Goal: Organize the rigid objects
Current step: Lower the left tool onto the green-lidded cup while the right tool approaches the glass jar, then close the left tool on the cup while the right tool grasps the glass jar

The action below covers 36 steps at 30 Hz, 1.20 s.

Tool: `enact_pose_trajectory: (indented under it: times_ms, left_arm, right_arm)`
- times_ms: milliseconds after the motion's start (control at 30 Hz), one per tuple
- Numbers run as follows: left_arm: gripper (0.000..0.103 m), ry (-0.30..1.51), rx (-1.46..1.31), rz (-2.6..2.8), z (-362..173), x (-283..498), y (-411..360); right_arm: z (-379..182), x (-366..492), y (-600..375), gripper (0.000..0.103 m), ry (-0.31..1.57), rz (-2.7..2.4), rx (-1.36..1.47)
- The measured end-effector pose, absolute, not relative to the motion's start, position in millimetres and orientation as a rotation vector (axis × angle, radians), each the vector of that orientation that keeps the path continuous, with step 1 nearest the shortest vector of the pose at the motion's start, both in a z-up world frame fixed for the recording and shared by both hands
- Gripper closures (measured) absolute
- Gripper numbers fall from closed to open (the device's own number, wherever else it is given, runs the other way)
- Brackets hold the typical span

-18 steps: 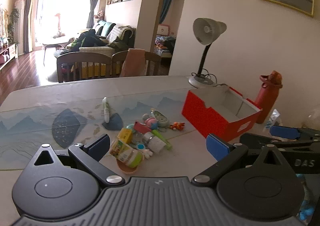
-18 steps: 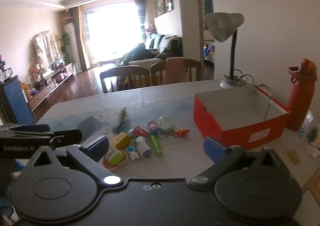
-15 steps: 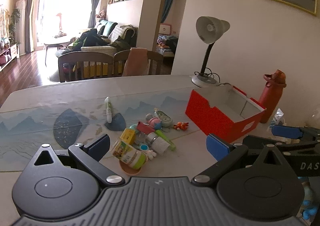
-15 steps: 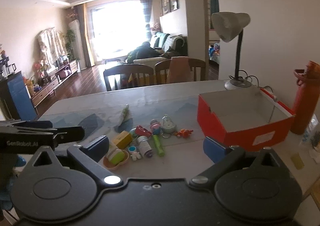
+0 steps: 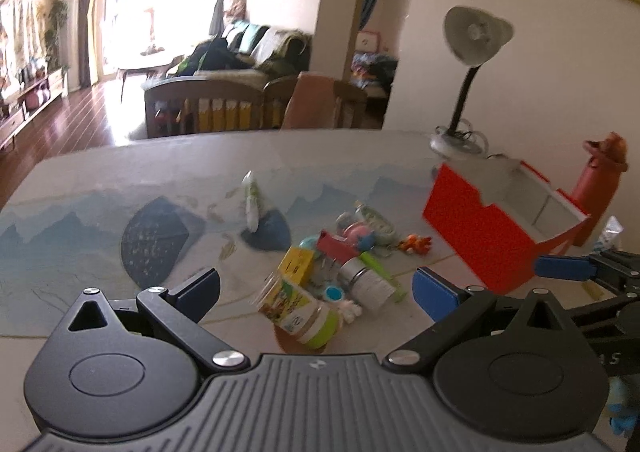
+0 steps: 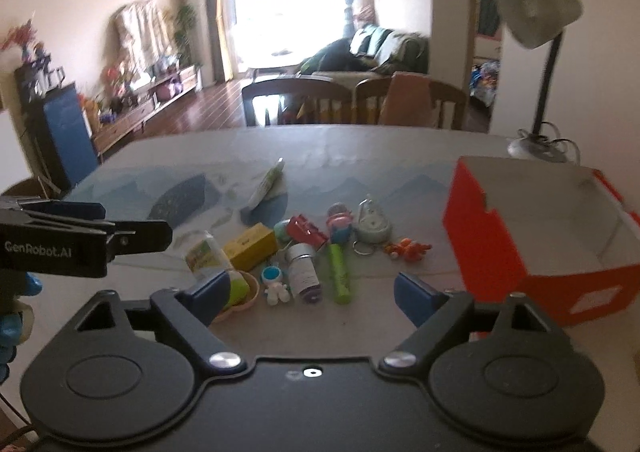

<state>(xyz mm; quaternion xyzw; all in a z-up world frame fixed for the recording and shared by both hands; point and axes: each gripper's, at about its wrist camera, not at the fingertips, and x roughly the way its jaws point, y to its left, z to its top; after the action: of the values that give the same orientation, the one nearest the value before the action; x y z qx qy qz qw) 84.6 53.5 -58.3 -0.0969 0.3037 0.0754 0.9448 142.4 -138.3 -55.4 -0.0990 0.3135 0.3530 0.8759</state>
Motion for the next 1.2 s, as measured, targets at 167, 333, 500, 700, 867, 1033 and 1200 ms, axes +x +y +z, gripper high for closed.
enact_pose_trajectory:
  times_ms: [167,333,500,700,867,1033,1200]
  left_arm:
    - [0.001,0.683,-0.237,0.199,-82,108,65]
    - [0.001,0.735,-0.265,0.236,-103,131,72]
    - [0.001,0.776,-0.289,0.251,-120,148,76]
    - [0.007,0.825,-0.330,0.263,-136,164,81]
    - [0.011,0.849,-0.367,0.262,-147,173,83]
    - [0.031,0.872,-0.400,0.260,-152,177,87]
    - [0.032,0.868,-0.418,0.261,-152,176,89]
  right_arm:
    - [-79,172,-122,0.023,0.691,0.770,-0.282]
    - [-100,198,-105,0.027,0.714,0.805,-0.336]
    - [-115,218,-91,0.033,0.756,0.838,-0.359]
    - [-131,231,-75,0.043,0.797,0.888,-0.394]
    - [-137,235,-70,0.051,0.820,0.911,-0.399]
    - [-142,238,-64,0.057,0.829,0.922,-0.404]
    - [-145,242,-61,0.062,0.842,0.918,-0.399]
